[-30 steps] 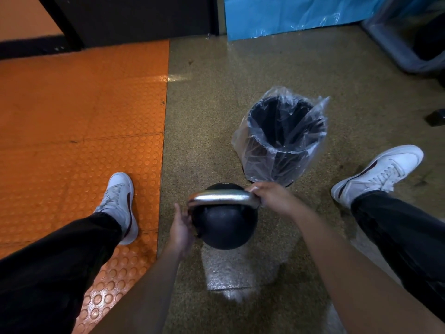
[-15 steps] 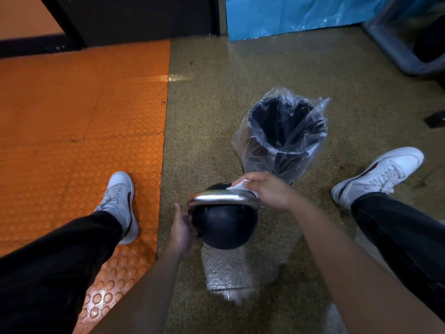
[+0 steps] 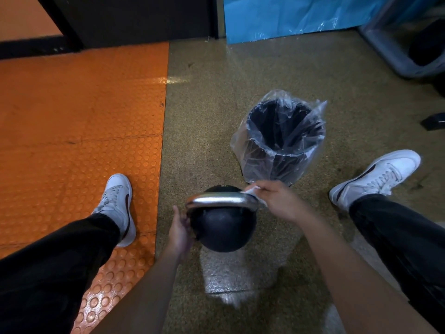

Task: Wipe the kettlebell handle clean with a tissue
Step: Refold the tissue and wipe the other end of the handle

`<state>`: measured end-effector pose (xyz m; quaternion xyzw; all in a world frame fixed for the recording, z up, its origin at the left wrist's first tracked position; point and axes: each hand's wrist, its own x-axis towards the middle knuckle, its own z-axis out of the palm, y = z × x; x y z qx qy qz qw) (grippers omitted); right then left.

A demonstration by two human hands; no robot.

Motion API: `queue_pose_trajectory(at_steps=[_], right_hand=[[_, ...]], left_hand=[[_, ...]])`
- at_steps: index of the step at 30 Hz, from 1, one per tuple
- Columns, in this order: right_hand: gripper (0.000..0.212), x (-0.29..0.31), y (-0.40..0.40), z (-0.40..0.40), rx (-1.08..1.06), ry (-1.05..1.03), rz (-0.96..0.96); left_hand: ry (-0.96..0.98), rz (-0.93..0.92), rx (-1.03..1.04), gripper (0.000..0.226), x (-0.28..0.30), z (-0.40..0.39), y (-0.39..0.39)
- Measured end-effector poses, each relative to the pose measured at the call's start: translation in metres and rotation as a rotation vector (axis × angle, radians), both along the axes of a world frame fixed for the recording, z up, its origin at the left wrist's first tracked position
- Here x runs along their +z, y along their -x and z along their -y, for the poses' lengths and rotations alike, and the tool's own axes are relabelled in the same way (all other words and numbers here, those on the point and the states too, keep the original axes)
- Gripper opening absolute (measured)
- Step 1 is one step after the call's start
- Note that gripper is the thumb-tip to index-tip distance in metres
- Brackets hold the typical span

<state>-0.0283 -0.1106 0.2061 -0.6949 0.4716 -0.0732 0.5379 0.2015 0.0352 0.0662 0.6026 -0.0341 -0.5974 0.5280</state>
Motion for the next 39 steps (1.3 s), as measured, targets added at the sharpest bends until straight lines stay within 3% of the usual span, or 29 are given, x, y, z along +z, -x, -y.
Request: queue_pose_trajectory(at_steps=[4, 10, 15, 21, 25, 28, 32, 36, 39], right_hand=[[0.029, -0.009, 0.001, -0.003, -0.019, -0.022, -0.114], [0.027, 0.013, -0.021, 0.0, 0.033, 0.005, 0.022], [0.03, -0.011, -0.002, 0.002, -0.008, 0.011, -0.17], [0.027, 0.001, -0.018, -0.005, -0.031, -0.043, 0.099], [0.026, -0.021, 0.003, -0.006, -0.139, -0.016, 0.029], [0.028, -0.021, -0.007, -0.004, -0.085, -0.063, -0.009], [0.028, -0.002, -0.014, -0.002, -0.022, -0.04, 0.103], [0.028, -0.014, 0.007, 0.0, -0.087, -0.048, -0.003], [0.029, -0.011, -0.006, 0.003, 0.021, -0.02, -0.098]], left_hand=[[-0.004, -0.006, 0.008, 0.069, 0.004, 0.0, 0.001], [-0.001, -0.026, 0.019, 0.072, 0.005, 0.001, 0.002], [-0.008, -0.003, -0.002, 0.078, 0.004, 0.0, 0.002], [0.0, -0.022, 0.007, 0.075, 0.008, 0.001, 0.003], [-0.009, -0.019, 0.007, 0.083, 0.005, 0.0, 0.002], [-0.007, -0.007, 0.004, 0.083, 0.007, 0.0, 0.002], [-0.004, -0.025, 0.01, 0.08, 0.008, 0.001, 0.002], [-0.014, -0.038, 0.01, 0.083, 0.005, 0.0, 0.0], [-0.017, -0.036, 0.005, 0.082, 0.004, 0.0, -0.001]])
